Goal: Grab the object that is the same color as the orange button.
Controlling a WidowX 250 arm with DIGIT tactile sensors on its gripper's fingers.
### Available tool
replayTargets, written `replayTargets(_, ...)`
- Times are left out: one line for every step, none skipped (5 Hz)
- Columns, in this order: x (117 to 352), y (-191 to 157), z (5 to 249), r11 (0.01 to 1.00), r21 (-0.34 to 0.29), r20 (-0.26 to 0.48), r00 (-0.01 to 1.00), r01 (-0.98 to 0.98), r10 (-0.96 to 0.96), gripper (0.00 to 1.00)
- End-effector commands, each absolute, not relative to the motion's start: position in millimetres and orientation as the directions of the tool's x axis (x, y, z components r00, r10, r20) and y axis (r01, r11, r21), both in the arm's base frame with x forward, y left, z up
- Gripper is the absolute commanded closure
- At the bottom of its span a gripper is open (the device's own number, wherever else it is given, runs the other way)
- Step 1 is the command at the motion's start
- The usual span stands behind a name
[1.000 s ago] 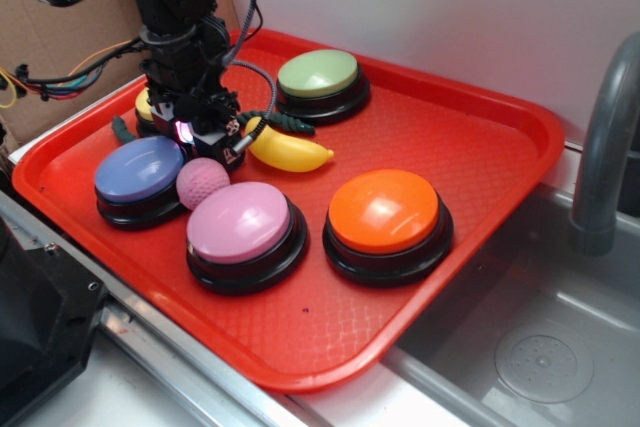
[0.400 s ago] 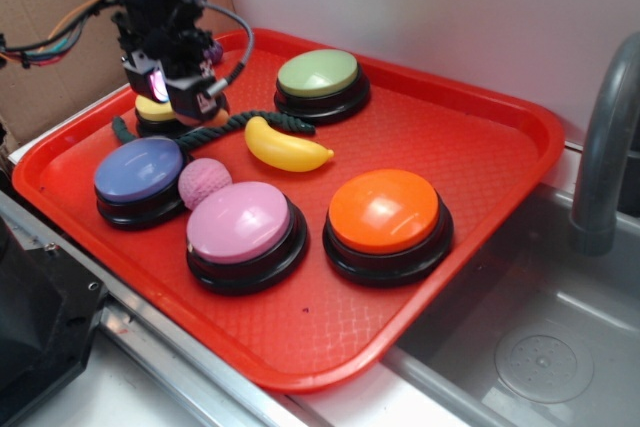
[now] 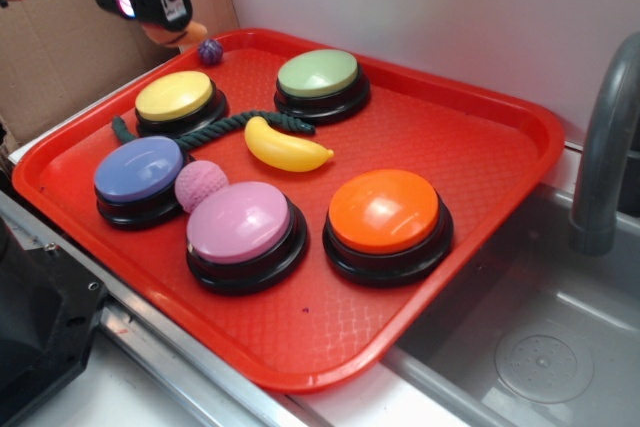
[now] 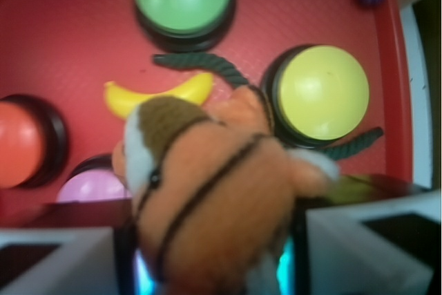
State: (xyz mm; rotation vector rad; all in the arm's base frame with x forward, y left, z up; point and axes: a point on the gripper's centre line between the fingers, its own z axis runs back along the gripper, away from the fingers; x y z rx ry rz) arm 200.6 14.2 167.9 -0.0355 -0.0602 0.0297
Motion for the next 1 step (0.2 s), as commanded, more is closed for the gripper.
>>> replayTargets(200.5,2.5,178.8,0.996,-0.071,0.099,0.994,0.046,-0.039,1.0)
